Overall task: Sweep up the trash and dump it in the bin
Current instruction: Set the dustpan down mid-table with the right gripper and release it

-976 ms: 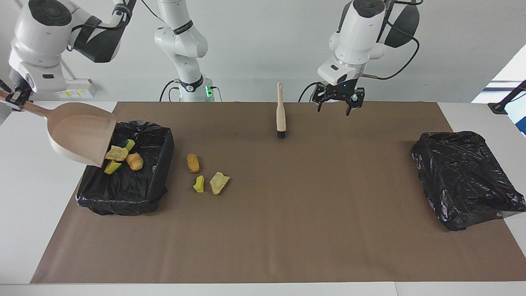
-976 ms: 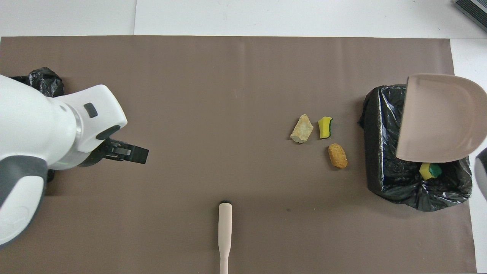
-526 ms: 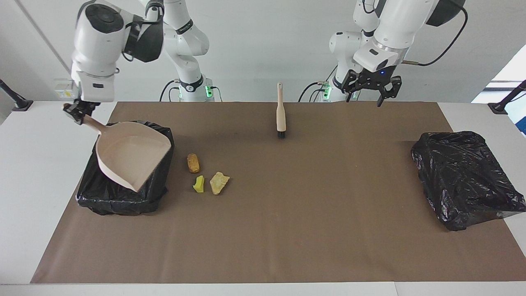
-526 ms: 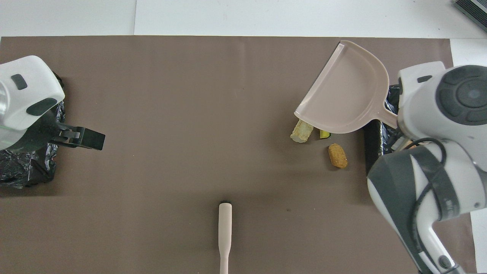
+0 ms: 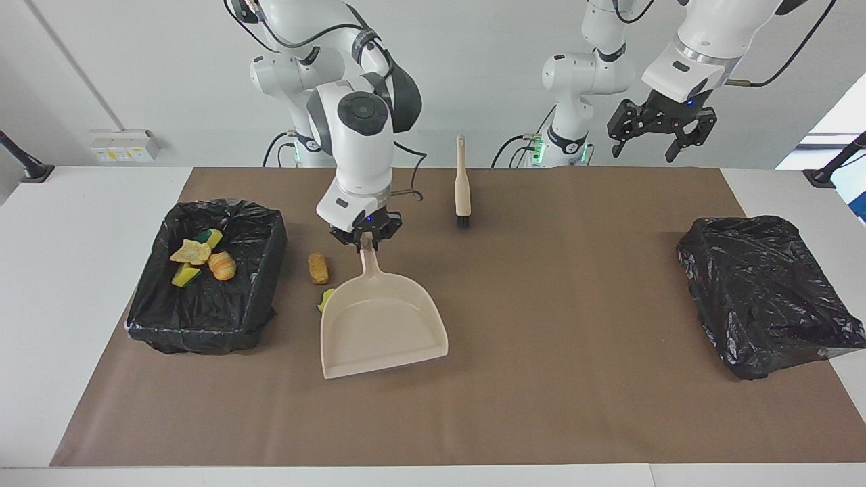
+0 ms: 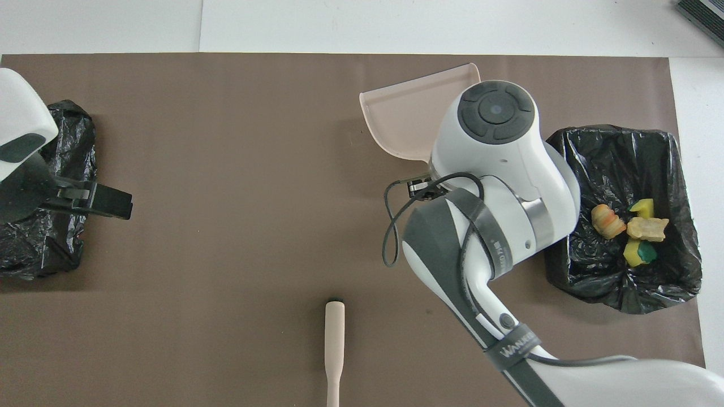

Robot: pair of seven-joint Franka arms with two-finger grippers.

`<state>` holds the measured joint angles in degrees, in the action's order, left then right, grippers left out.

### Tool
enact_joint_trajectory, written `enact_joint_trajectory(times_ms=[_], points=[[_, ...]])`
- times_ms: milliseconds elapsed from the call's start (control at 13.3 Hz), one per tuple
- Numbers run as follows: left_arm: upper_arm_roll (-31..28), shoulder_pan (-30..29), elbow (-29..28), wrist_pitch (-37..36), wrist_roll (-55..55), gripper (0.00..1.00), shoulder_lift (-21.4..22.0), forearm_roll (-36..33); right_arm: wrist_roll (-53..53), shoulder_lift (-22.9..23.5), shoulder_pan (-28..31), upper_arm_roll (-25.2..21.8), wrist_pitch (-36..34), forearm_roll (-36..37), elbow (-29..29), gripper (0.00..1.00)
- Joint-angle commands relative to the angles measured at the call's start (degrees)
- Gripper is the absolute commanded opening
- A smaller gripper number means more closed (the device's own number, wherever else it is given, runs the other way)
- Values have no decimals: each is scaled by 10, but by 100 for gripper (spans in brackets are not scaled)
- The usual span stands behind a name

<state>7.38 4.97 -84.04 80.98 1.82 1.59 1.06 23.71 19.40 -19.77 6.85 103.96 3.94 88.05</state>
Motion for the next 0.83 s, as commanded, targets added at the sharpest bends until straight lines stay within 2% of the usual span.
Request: enact_joint_trajectory(times_ms=[0,300,751], points=[[0,-6,12,-15,-8,100,-2,-3,146,64,-45,-2,42,-67,-67,0],[-1,-18,11,-14,-9,100,0,-3,205,123,-100,-2,123,-107,-66,0],[-1,-33,8,-17,-1,100,1,-4,196,176,-123,-2,145,-104,-67,2]])
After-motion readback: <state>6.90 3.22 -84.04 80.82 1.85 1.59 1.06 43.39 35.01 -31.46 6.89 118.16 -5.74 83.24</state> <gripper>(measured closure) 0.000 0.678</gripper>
